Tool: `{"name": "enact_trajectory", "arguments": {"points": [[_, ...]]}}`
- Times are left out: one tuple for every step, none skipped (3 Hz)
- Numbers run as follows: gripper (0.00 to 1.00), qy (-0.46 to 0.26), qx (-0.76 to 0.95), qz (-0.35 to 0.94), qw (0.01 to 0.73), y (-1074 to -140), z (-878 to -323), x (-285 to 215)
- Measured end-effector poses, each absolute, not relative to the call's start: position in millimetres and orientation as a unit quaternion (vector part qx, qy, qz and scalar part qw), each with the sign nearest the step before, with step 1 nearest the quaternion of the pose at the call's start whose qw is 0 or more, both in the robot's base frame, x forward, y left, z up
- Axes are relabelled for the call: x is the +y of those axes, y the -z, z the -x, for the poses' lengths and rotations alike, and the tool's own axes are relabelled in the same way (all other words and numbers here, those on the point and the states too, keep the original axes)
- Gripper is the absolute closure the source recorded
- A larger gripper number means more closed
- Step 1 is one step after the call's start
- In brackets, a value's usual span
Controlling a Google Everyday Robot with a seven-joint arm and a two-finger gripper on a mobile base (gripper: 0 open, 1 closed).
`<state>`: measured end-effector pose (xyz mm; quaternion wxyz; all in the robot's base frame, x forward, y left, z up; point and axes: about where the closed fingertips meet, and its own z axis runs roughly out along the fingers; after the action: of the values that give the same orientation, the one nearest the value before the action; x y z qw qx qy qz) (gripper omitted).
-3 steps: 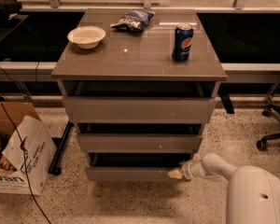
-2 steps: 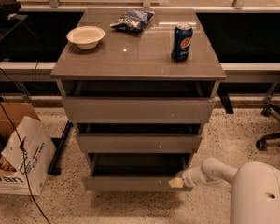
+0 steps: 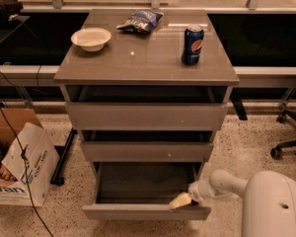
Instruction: Open bottom drawer
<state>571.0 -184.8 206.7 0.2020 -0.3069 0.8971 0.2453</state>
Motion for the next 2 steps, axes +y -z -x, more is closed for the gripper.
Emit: {"name": "enact_trajectory", "arguments": {"points": [[0.00,-0.230,0.897,0.326,0.189,-203,-570,-178],[0.00,-0.232,0.896,0.347,0.152,-193,-554,-173]]}}
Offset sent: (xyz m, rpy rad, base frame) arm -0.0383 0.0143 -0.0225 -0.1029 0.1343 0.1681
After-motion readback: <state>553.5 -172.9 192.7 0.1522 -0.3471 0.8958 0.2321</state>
